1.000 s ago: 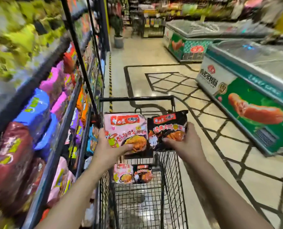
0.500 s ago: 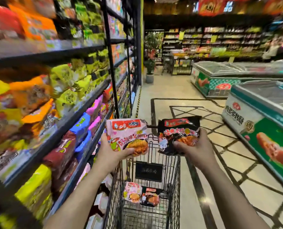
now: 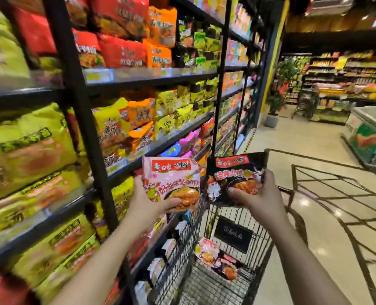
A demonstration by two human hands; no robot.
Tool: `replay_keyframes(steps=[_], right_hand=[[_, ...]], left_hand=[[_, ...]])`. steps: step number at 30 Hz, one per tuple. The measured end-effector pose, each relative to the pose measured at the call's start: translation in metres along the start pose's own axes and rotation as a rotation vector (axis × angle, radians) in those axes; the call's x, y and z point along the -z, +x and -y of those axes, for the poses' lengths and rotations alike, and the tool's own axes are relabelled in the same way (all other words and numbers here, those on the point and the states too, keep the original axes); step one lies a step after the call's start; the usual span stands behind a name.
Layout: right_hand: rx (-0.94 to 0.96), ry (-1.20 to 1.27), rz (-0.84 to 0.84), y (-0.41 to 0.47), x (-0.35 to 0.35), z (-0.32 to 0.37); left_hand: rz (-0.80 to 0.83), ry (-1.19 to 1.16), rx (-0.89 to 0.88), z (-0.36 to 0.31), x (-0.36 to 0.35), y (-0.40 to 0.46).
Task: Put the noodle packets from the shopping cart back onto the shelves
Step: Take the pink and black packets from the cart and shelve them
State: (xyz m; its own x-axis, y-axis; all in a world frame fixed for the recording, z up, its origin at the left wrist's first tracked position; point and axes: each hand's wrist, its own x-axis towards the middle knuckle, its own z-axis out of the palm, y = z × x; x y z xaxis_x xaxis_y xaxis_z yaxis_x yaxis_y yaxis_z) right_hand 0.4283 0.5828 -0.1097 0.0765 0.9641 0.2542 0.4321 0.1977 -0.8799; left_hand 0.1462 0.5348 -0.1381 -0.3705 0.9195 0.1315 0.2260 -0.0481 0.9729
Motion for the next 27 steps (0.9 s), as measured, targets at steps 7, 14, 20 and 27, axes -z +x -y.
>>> replay_keyframes(steps=[7,14,20,27], right_hand=[[0.06,0.008,0.087,-0.029,-0.031,0.042],[0.154,0.091,0.222,-0.098,-0.071,0.104],[0.232,0.139,0.324,-0.186,-0.111,0.147],[0.263,0.148,0.415,-0.294,-0.16,0.188]], left_hand=[[-0.14,0.039,-0.041,-0.02,0.059,-0.045],[-0.257,0.006,-0.044,-0.019,0.148,-0.113],[-0.359,0.038,-0.033,-0.014,0.243,-0.207],[-0.497,0.018,-0.013,-0.009,0.344,-0.328]])
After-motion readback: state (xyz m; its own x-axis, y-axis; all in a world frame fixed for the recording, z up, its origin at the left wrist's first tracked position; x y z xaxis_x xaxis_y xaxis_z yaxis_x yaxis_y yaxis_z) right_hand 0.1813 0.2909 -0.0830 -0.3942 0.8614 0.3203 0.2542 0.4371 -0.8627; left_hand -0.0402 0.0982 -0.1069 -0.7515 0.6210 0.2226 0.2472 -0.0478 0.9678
